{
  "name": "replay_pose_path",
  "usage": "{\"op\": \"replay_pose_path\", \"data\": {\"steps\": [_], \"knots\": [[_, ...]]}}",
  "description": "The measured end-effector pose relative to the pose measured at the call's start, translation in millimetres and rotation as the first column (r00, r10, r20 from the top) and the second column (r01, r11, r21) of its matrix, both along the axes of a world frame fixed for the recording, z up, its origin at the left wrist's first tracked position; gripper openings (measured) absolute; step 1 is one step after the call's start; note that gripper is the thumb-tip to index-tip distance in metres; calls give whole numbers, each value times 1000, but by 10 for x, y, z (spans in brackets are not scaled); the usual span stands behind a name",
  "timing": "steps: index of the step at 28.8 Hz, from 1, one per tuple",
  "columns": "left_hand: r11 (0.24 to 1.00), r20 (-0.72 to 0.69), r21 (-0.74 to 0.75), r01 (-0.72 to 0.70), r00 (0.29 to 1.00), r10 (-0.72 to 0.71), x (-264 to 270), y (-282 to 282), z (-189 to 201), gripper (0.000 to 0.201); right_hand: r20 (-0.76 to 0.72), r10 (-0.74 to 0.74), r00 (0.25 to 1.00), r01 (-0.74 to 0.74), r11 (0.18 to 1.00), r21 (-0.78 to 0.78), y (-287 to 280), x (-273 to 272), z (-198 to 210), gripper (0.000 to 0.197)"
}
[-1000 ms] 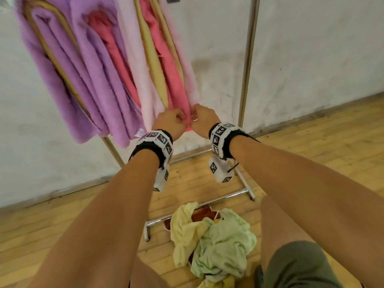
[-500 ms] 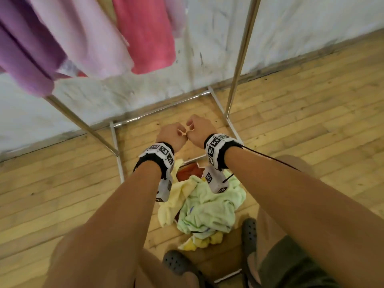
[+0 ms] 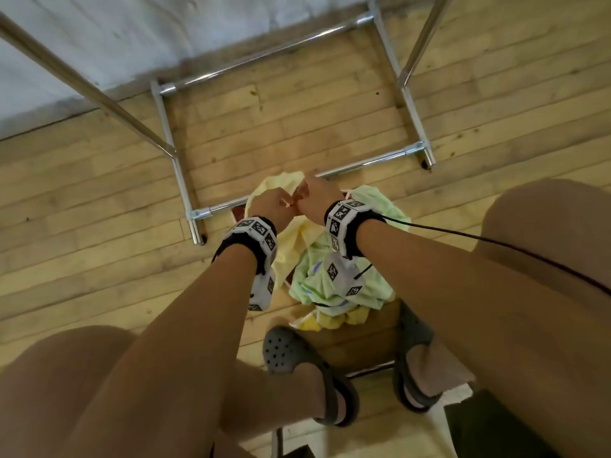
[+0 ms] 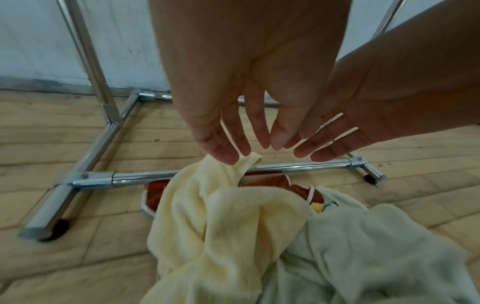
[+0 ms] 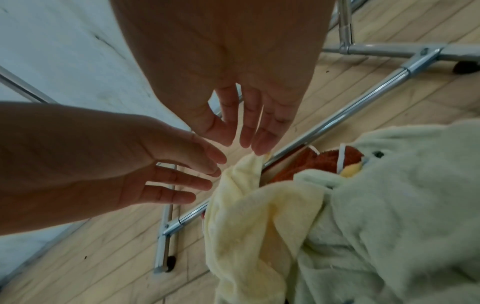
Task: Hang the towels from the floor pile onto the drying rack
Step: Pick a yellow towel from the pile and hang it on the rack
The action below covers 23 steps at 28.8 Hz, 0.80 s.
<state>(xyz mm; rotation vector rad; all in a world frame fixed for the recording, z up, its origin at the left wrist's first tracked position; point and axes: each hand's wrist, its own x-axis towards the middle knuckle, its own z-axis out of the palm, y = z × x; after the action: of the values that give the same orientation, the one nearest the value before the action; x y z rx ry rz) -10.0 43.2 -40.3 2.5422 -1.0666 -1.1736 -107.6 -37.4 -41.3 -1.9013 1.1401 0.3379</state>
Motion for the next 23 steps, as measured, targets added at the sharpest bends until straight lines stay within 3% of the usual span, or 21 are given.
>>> {"op": "replay_pose_path", "data": {"steps": [3,7,13,20,23], "knots": [[998,-27,53,-24,999,26,9,140,-228,29,-59,86,995,-83,995,46,96,23,-202,5],[991,-55,107,-82,995,88,-1,286,-448,35,-30,66,997,-62,989,138,208,-71,-377,33],[975,-135,192,-111,981,138,-56,302,-610,33,-51,100,994,-87,973,212,340,-156,-495,44],[975,-218,58,-214,950,221,-108,210,-484,13,-37,125,991,-117,979,166,333,-201,-426,39],[961,-282,-2,-277,922,265,-83,154,-361,18,-33,175,984,-169,976,134,283,-233,-351,32]]}}
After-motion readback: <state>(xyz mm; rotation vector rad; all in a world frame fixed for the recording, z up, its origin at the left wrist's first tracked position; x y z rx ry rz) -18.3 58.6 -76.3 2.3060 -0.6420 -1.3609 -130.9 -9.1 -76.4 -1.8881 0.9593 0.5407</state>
